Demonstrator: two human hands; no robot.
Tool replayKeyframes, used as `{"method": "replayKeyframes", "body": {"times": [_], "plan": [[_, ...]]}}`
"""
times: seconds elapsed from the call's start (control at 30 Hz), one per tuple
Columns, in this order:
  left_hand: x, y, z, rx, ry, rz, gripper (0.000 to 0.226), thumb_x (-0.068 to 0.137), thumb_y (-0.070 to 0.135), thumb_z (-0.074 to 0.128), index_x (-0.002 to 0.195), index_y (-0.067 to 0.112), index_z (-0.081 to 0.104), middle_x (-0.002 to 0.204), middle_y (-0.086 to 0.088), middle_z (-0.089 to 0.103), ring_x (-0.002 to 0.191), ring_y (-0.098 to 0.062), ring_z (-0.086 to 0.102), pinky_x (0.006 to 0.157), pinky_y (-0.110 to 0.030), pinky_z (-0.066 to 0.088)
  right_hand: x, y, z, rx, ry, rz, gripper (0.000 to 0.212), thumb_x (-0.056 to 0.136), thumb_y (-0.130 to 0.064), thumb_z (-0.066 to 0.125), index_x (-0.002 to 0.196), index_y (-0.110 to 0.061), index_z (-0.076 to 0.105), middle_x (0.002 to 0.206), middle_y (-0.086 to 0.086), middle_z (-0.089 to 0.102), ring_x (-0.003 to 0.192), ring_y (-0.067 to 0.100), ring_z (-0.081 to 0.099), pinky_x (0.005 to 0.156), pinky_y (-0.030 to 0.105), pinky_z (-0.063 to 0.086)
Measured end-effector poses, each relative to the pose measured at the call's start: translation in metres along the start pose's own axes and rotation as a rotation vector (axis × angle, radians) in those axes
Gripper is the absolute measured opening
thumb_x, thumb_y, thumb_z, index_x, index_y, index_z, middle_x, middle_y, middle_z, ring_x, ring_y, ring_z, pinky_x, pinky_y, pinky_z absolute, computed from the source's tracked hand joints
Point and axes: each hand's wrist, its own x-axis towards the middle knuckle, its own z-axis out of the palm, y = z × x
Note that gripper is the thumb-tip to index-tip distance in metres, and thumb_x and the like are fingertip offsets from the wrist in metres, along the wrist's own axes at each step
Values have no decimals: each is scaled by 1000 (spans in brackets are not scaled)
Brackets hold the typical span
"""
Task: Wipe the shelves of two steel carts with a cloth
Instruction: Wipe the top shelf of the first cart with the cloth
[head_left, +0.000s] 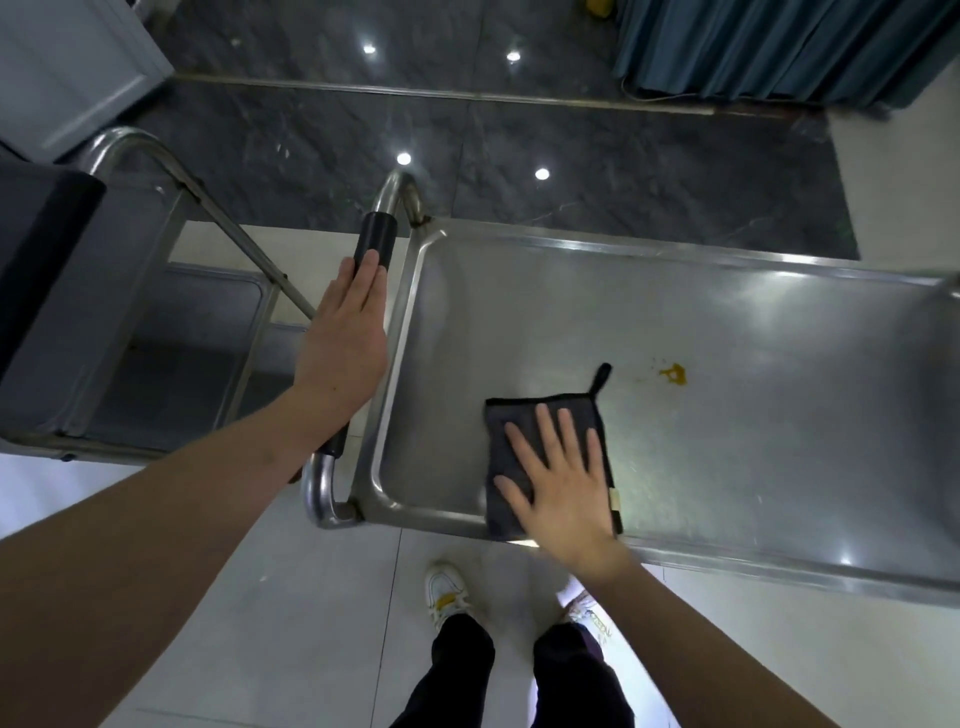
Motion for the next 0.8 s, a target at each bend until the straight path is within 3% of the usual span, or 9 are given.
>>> {"method": "replayKeyframes", "body": {"times": [0.1,0.23,0.37,0.57,0.7,0.8], "plan": [[0,1,-2,23,-15,2,67,96,-1,40,159,2,18,169,-11,7,156,-30,4,124,-47,24,-1,2,1,-24,-40,51,71,103,-71,24,167,-40,13,176,9,1,162,34,-6,128,61,3],[0,0,1,60,3,26,67,96,-2,38,159,2,15,169,-12,4,156,-29,-1,127,-42,6,21,-30,-3,17,-36,-13,71,103,-69,27,166,-38,20,176,12,4,162,38,-2,126,64,2],[0,-1,1,132,7,57,69,92,-7,43,157,-1,20,168,-17,9,156,-32,3,126,-46,10,56,-43,-14,-10,-91,-114,72,102,-72,8,166,-42,-1,174,5,-18,159,31,-21,126,60,-9],[-3,9,-5,271,4,126,53,89,-3,55,142,-2,45,162,-24,26,154,-40,12,124,-54,11,46,-14,-18,-13,-126,-81,71,103,-71,12,166,-43,-4,173,2,-23,158,26,-26,127,54,-10],[-7,51,4,156,-9,206,52,87,-7,44,139,-1,47,152,-23,40,148,-39,28,122,-53,25,23,8,-21,27,-111,-28,71,103,-71,16,166,-42,0,175,3,-15,160,28,-19,128,54,-7],[-11,91,26,-55,-100,192,53,84,-12,44,135,-4,54,142,-23,51,134,-42,48,109,-55,42,2,30,-18,44,-71,1,71,103,-69,25,166,-40,13,176,6,-3,162,30,-9,129,55,0]]}}
